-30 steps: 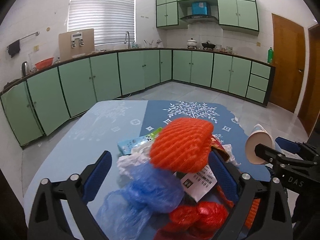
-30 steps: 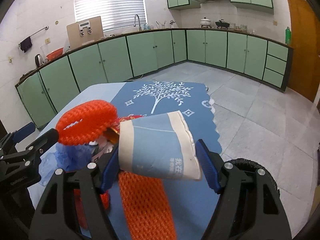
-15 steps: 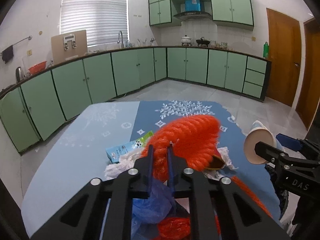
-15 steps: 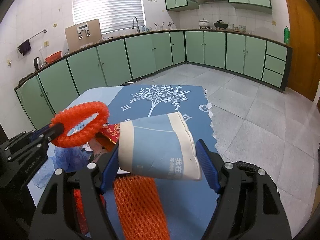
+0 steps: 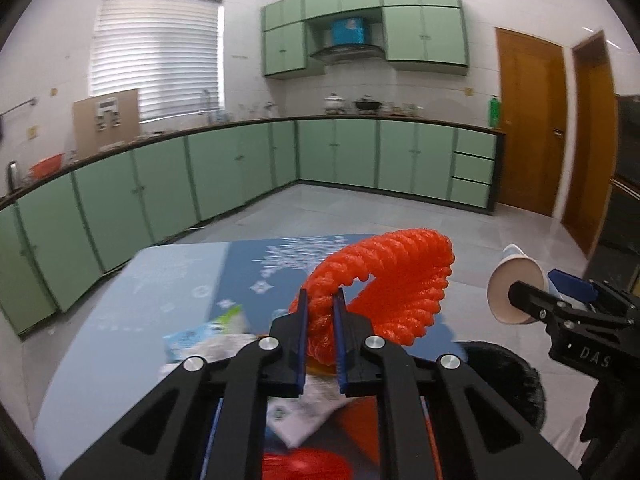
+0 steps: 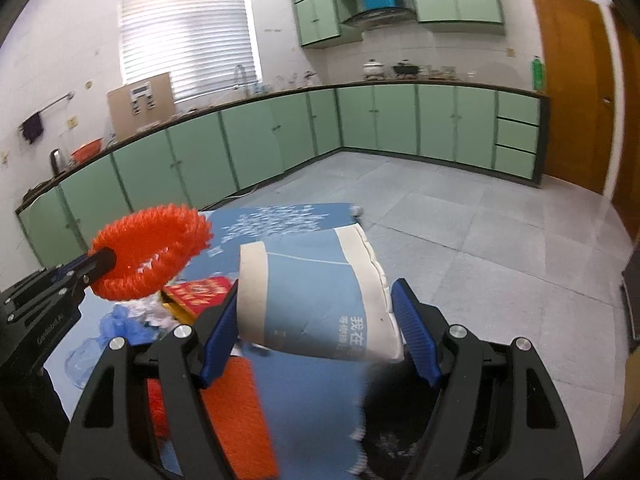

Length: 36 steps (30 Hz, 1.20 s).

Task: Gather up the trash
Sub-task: 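Carry both items over the black bin and open both tools to drop them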

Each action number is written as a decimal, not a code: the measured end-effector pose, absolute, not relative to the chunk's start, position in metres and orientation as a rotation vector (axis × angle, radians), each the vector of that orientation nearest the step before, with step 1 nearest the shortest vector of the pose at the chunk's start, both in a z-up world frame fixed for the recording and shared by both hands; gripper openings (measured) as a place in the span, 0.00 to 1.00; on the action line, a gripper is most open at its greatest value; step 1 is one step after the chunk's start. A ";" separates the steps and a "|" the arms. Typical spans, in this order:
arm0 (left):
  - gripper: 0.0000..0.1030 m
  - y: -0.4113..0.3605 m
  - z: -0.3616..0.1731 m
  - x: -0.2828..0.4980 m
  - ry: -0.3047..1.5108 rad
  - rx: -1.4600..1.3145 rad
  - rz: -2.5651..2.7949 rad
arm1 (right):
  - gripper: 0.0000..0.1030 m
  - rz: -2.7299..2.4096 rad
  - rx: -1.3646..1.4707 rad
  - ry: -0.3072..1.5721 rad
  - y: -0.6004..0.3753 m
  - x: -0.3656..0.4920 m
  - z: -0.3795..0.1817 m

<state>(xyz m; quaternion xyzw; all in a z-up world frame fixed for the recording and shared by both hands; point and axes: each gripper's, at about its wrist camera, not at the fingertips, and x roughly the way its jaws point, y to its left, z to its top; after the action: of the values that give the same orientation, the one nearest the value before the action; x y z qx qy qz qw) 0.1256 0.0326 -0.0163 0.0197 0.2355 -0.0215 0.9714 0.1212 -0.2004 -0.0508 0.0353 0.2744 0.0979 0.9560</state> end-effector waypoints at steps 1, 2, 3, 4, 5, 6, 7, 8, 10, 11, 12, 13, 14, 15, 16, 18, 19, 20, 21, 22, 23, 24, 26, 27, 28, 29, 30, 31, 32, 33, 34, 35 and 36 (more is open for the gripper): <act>0.11 0.022 -0.018 0.128 0.480 0.041 -0.068 | 0.69 0.172 0.073 0.559 -0.212 0.119 -0.052; 0.11 0.014 -0.019 0.130 0.485 0.040 -0.087 | 0.69 0.146 0.075 0.561 -0.224 0.118 -0.053; 0.11 0.005 -0.021 0.132 0.491 0.041 -0.107 | 0.69 0.127 0.076 0.563 -0.233 0.116 -0.055; 0.11 -0.004 -0.024 0.134 0.498 0.043 -0.128 | 0.69 0.101 0.076 0.567 -0.245 0.114 -0.057; 0.11 -0.014 -0.026 0.137 0.507 0.044 -0.149 | 0.69 0.079 0.075 0.570 -0.254 0.113 -0.059; 0.11 -0.026 -0.030 0.141 0.519 0.042 -0.176 | 0.69 0.052 0.073 0.574 -0.267 0.111 -0.062; 0.11 -0.032 -0.032 0.142 0.527 0.040 -0.192 | 0.69 0.032 0.073 0.577 -0.276 0.110 -0.064; 0.11 -0.041 -0.036 0.145 0.538 0.040 -0.213 | 0.69 0.012 0.076 0.581 -0.286 0.108 -0.067; 0.11 -0.056 -0.043 0.149 0.553 0.044 -0.244 | 0.69 -0.025 0.085 0.589 -0.305 0.106 -0.074; 0.11 -0.063 -0.045 0.151 0.560 0.048 -0.257 | 0.69 -0.039 0.086 0.593 -0.312 0.105 -0.078; 0.11 -0.071 -0.049 0.153 0.568 0.052 -0.271 | 0.69 -0.051 0.086 0.597 -0.318 0.105 -0.082; 0.11 -0.082 -0.055 0.156 0.581 0.058 -0.288 | 0.69 -0.067 0.084 0.604 -0.326 0.104 -0.087; 0.11 -0.088 -0.059 0.158 0.590 0.062 -0.301 | 0.69 -0.077 0.083 0.609 -0.332 0.103 -0.092; 0.11 -0.095 -0.063 0.160 0.600 0.065 -0.314 | 0.69 -0.084 0.085 0.615 -0.337 0.104 -0.095; 0.11 -0.105 -0.067 0.164 0.612 0.070 -0.328 | 0.69 -0.094 0.087 0.625 -0.343 0.104 -0.100; 0.11 -0.119 -0.076 0.170 0.637 0.076 -0.350 | 0.69 -0.112 0.091 0.643 -0.350 0.106 -0.110; 0.11 -0.127 -0.082 0.174 0.650 0.081 -0.360 | 0.69 -0.124 0.091 0.655 -0.357 0.107 -0.117; 0.11 -0.132 -0.086 0.176 0.659 0.086 -0.366 | 0.69 -0.134 0.090 0.665 -0.361 0.108 -0.123; 0.11 -0.136 -0.088 0.179 0.669 0.090 -0.371 | 0.69 -0.141 0.089 0.673 -0.363 0.111 -0.125; 0.11 -0.140 -0.092 0.182 0.679 0.092 -0.377 | 0.69 -0.149 0.091 0.684 -0.368 0.112 -0.131; 0.11 -0.145 -0.096 0.185 0.690 0.096 -0.384 | 0.69 -0.153 0.093 0.691 -0.371 0.114 -0.135; 0.11 -0.148 -0.099 0.187 0.697 0.100 -0.390 | 0.69 -0.156 0.094 0.697 -0.373 0.117 -0.136; 0.14 -0.156 -0.106 0.193 0.719 0.108 -0.406 | 0.70 -0.159 0.099 0.712 -0.376 0.122 -0.143; 0.14 -0.157 -0.109 0.196 0.729 0.107 -0.411 | 0.71 -0.161 0.103 0.717 -0.378 0.124 -0.145; 0.19 -0.159 -0.112 0.198 0.743 0.103 -0.422 | 0.71 -0.165 0.106 0.725 -0.380 0.125 -0.149; 0.26 -0.159 -0.114 0.199 0.753 0.101 -0.431 | 0.72 -0.168 0.107 0.730 -0.379 0.128 -0.150; 0.31 -0.160 -0.115 0.200 0.758 0.096 -0.440 | 0.73 -0.169 0.110 0.736 -0.382 0.130 -0.152; 0.42 -0.160 -0.115 0.199 0.763 0.089 -0.454 | 0.79 -0.169 0.113 0.747 -0.383 0.131 -0.156; 0.49 -0.160 -0.115 0.199 0.764 0.083 -0.465 | 0.80 -0.172 0.114 0.752 -0.385 0.133 -0.157; 0.50 -0.159 -0.115 0.197 0.764 0.079 -0.481 | 0.81 -0.175 0.115 0.754 -0.387 0.134 -0.158; 0.52 -0.159 -0.114 0.196 0.760 0.083 -0.483 | 0.81 -0.178 0.116 0.758 -0.388 0.133 -0.159; 0.53 -0.158 -0.113 0.194 0.755 0.088 -0.483 | 0.81 -0.179 0.118 0.759 -0.388 0.133 -0.159; 0.54 -0.157 -0.112 0.193 0.753 0.091 -0.482 | 0.82 -0.182 0.120 0.757 -0.388 0.133 -0.159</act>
<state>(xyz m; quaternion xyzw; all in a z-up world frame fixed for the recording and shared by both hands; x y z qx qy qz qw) 0.1931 -0.1570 -0.1117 0.0438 0.3639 -0.2330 0.9008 0.1329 -0.3880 -0.1587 0.0585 0.3689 -0.0886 0.9234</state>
